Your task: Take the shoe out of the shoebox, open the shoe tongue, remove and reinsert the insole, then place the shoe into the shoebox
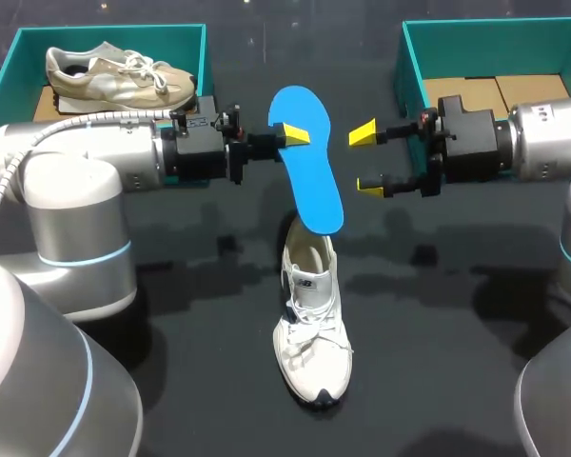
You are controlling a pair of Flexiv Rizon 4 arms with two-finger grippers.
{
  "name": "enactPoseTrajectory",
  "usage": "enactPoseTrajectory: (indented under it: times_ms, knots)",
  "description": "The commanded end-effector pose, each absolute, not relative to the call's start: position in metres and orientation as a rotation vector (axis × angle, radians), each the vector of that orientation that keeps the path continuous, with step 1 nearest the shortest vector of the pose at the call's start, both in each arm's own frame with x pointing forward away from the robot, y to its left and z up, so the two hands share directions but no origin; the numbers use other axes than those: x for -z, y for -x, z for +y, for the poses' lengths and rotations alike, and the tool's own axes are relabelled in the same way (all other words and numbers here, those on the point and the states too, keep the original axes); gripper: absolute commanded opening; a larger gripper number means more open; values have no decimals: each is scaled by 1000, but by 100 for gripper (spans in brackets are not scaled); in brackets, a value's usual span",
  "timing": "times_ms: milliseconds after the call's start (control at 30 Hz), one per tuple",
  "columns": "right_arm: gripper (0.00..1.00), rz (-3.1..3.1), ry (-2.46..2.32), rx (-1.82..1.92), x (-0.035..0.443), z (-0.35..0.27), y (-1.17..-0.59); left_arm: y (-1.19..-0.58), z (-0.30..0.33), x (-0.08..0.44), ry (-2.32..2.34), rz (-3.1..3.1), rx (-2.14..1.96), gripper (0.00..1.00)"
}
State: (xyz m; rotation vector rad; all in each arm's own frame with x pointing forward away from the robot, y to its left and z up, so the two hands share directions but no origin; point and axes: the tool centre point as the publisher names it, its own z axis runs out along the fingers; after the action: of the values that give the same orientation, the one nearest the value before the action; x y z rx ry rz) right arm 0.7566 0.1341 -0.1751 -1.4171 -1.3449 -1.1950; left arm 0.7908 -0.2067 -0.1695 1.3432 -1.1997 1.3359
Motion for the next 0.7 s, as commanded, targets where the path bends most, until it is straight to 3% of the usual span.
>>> enactPoseTrajectory:
  times_ms: [33,700]
  knots:
    - [100,-1347,1420,1192,175,136,-757,-794,-202,169,-1298,-1240,-1410,0]
    - [100,-1347,1420,1192,175,136,-757,-806,-184,146,-856,-1653,-1896,0]
